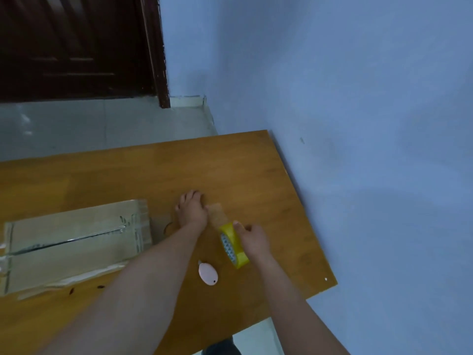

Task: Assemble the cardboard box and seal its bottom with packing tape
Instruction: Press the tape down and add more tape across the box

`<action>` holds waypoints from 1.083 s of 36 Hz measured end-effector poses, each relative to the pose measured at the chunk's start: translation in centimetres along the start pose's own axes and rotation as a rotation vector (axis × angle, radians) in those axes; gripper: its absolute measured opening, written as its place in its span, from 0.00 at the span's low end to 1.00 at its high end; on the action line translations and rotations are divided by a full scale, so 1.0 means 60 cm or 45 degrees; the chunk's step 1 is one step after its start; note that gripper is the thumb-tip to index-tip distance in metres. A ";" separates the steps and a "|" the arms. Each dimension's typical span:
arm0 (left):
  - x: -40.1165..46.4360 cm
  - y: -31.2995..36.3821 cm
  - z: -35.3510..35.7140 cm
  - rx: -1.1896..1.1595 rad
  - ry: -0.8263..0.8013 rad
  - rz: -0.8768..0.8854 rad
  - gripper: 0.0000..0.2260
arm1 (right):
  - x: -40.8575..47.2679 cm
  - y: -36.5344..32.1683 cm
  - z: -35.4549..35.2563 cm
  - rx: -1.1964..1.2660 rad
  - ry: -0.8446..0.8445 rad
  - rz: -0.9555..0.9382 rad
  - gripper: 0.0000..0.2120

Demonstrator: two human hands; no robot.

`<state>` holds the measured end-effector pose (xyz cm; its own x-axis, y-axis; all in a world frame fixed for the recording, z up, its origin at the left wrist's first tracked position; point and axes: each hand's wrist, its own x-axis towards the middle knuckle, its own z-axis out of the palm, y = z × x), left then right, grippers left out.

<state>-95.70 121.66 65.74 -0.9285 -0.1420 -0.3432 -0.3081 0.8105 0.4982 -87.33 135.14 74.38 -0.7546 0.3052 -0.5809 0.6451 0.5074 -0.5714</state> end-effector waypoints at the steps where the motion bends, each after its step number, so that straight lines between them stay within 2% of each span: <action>1: 0.002 0.003 -0.007 0.008 0.000 -0.010 0.17 | -0.009 0.002 0.000 0.011 0.022 -0.011 0.17; 6: 0.012 0.010 -0.016 0.105 -0.025 0.012 0.19 | -0.044 0.004 0.005 0.043 0.183 -0.006 0.16; 10: 0.011 0.003 -0.011 0.059 0.064 0.001 0.11 | -0.067 0.021 0.015 0.036 0.293 0.030 0.14; 13: 0.011 0.005 -0.023 -0.119 0.107 -0.062 0.13 | -0.075 0.028 0.018 -0.068 0.454 0.062 0.19; 16: 0.001 0.033 -0.047 -0.396 0.040 -0.107 0.15 | -0.087 0.023 0.022 -0.071 0.558 0.056 0.18; 19: -0.020 0.081 -0.082 -0.597 -0.023 -0.034 0.16 | -0.097 0.005 0.025 -0.072 0.721 0.022 0.15; 21: -0.034 0.104 -0.112 -0.698 -0.017 0.062 0.13 | -0.100 -0.013 0.027 -0.097 0.773 -0.012 0.14; 24: -0.049 0.106 -0.170 -0.705 -0.015 0.301 0.08 | -0.102 -0.042 0.039 -0.126 0.748 -0.130 0.12; 28: -0.052 0.038 -0.260 -0.500 0.012 0.603 0.07 | -0.107 -0.095 0.069 -0.128 0.613 -0.386 0.10; 32: -0.055 -0.074 -0.328 -0.261 0.101 0.564 0.07 | -0.119 -0.149 0.113 -0.110 0.409 -0.555 0.10; 36: -0.080 -0.173 -0.353 -0.109 0.206 0.485 0.09 | -0.131 -0.174 0.157 -0.159 0.310 -0.640 0.11; 39: -0.109 -0.215 -0.338 0.099 0.197 0.452 0.14 | -0.137 -0.182 0.180 -0.152 0.243 -0.660 0.13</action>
<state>-89.85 100.60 77.70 -0.9965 0.0760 -0.0335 0.0491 0.8643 0.5005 -86.88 118.39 79.15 -0.9847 0.1262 -0.1202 0.1743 0.7140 -0.6781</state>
